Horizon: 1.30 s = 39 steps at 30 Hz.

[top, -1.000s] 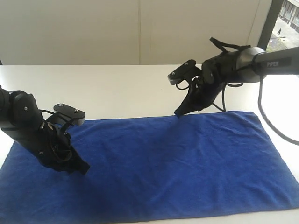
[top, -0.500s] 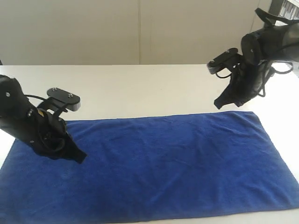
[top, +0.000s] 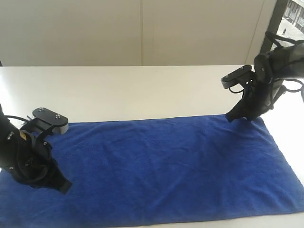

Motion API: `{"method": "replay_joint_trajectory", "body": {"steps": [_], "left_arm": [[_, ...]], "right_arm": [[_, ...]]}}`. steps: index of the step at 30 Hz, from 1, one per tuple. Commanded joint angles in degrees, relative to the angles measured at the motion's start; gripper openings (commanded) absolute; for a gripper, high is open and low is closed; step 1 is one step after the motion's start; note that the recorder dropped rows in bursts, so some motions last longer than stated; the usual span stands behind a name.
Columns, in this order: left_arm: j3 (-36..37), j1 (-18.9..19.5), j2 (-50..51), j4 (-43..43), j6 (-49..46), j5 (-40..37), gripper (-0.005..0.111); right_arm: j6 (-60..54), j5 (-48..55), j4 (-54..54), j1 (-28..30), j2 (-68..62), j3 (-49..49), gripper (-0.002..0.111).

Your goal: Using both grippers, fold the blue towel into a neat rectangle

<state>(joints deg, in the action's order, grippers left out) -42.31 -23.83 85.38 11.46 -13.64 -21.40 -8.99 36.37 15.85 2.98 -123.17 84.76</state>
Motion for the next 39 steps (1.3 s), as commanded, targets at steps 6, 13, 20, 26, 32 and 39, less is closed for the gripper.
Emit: {"method": "replay_joint_trajectory", "body": {"steps": [6, 13, 20, 26, 32, 39], "left_arm": [[1.2, -0.3, -0.6, 0.3, 0.7, 0.3, 0.000], [1.2, -0.3, -0.6, 0.3, 0.7, 0.3, 0.000], [1.2, -0.3, -0.6, 0.3, 0.7, 0.3, 0.000], [1.2, -0.3, -0.6, 0.3, 0.7, 0.6, 0.000], [1.2, -0.3, -0.6, 0.3, 0.7, 2.2, 0.000], [1.2, -0.3, -0.6, 0.3, 0.8, 7.2, 0.000]], "right_arm": [[7.7, -2.1, 12.8, 1.0, -3.3, -0.3, 0.000], [9.0, -1.7, 14.1, 4.6, -3.3, -0.3, 0.000], [9.0, -0.6, 14.8, 8.5, -3.3, -0.3, 0.000], [9.0, -2.6, 14.6, 10.3, -3.2, -0.3, 0.000], [9.0, -6.6, 8.9, 9.6, 1.2, -0.3, 0.000], [8.6, 12.2, 1.5, 8.7, 10.5, -0.3, 0.000]]}}
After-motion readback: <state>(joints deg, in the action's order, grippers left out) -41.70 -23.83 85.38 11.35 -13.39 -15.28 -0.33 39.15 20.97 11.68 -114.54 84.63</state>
